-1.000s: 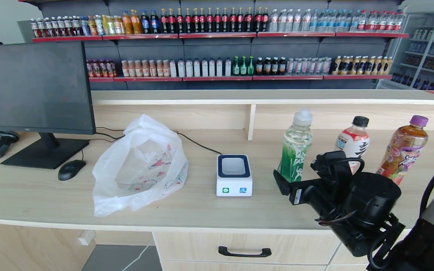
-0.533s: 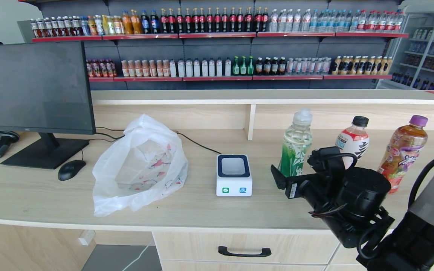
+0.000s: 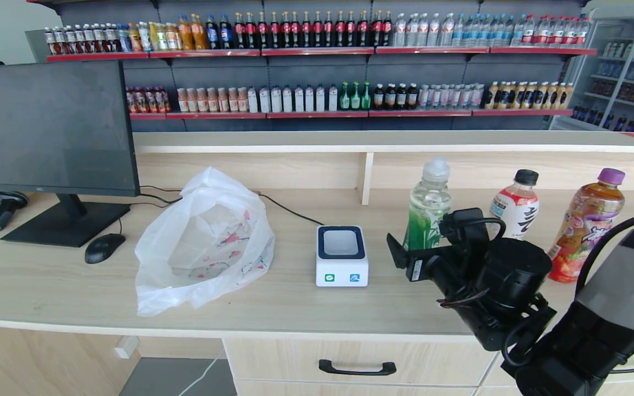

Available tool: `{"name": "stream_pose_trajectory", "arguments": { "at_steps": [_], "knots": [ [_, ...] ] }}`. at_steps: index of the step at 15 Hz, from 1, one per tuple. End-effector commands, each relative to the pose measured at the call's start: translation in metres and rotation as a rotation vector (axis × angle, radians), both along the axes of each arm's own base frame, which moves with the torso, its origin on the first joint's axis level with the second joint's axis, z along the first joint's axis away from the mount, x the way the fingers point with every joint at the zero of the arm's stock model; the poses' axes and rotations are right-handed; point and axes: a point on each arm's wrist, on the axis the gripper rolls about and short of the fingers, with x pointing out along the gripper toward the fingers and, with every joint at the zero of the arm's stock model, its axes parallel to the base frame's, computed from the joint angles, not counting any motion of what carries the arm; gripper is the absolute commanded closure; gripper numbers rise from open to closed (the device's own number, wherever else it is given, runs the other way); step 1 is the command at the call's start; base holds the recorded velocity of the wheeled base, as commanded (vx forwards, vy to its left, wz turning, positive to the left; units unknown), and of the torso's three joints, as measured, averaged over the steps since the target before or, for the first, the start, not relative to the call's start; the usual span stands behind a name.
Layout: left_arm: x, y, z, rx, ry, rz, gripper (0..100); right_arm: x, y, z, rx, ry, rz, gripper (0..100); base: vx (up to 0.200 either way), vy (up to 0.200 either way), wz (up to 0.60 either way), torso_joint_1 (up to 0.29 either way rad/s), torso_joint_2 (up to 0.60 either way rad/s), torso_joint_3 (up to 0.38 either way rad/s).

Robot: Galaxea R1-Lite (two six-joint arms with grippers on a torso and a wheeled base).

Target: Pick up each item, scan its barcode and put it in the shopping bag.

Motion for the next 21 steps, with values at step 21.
{"name": "stream_pose_trajectory", "arguments": {
  "at_steps": [21],
  "knots": [
    [0.000,0.000,0.000,0.000,0.000,0.000,0,0.036,-0.010,-0.010,-0.041,-0.021,-0.077,0,0.000,0.000,0.00,0.000,0.00,0.000]
  ]
}}
